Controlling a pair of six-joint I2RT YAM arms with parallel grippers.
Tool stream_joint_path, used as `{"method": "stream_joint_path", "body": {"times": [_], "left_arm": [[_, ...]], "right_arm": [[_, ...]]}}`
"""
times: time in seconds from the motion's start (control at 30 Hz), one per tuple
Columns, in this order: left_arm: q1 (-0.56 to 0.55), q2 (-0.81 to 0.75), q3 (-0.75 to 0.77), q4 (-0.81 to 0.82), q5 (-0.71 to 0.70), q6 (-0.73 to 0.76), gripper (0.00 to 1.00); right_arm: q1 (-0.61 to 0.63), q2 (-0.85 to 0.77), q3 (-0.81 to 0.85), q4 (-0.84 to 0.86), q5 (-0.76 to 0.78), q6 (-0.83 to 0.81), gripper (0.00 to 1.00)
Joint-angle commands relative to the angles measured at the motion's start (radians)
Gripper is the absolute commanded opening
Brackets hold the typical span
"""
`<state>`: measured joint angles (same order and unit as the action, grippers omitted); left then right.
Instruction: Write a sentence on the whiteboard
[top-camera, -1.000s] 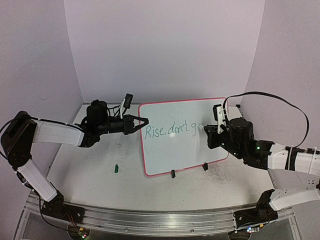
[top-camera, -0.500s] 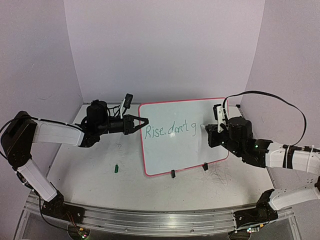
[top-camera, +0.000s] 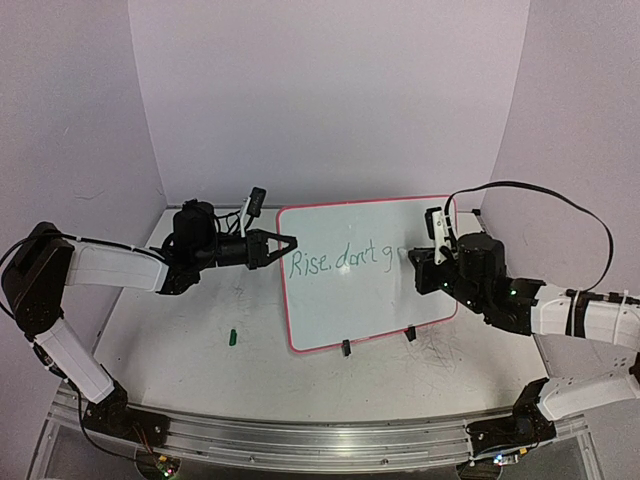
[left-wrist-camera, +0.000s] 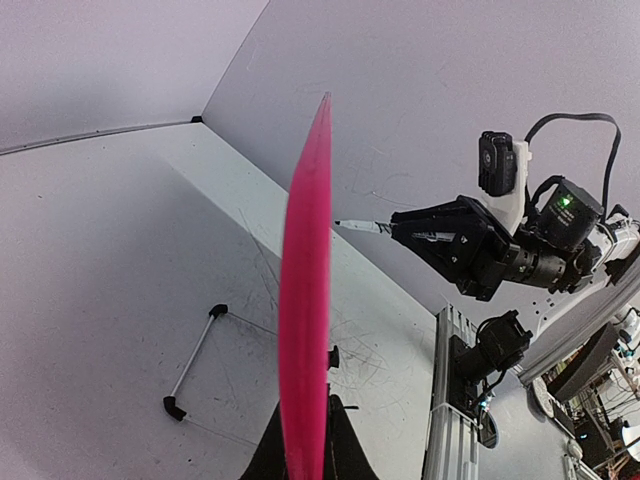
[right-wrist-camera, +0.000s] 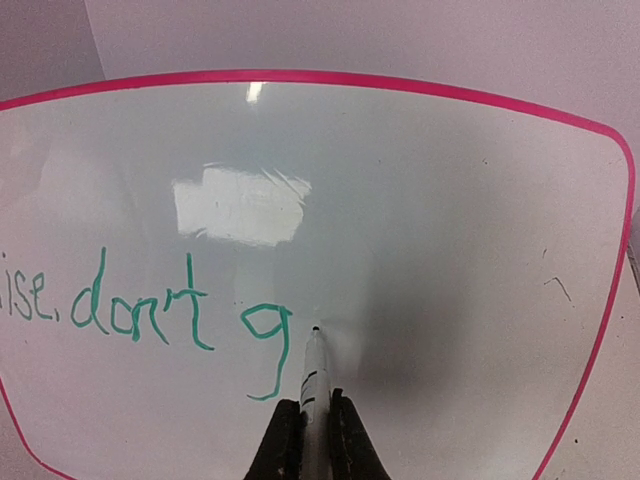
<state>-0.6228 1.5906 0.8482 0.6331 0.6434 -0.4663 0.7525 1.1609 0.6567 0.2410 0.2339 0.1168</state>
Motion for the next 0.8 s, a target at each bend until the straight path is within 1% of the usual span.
{"method": "stream_joint_path", "body": {"times": [0.0,0.47,0.77], "left_arm": [[0.018,-0.013,0.002,-0.044,-0.098,0.075,0.0],[0.018,-0.007,0.006,-0.045,-0.095,0.077,0.0],[0.018,-0.007,0.004,-0.044,-0.091,0.077,0.0]], "right_arm": [[-0.002,0.004,0.043,0.05,0.026,0.001,0.0],[-0.002,0.04,0.07,0.099,-0.01,-0.003,0.0],[-0.002,0.084,0.082,0.074,0.046,0.021,0.0]]}}
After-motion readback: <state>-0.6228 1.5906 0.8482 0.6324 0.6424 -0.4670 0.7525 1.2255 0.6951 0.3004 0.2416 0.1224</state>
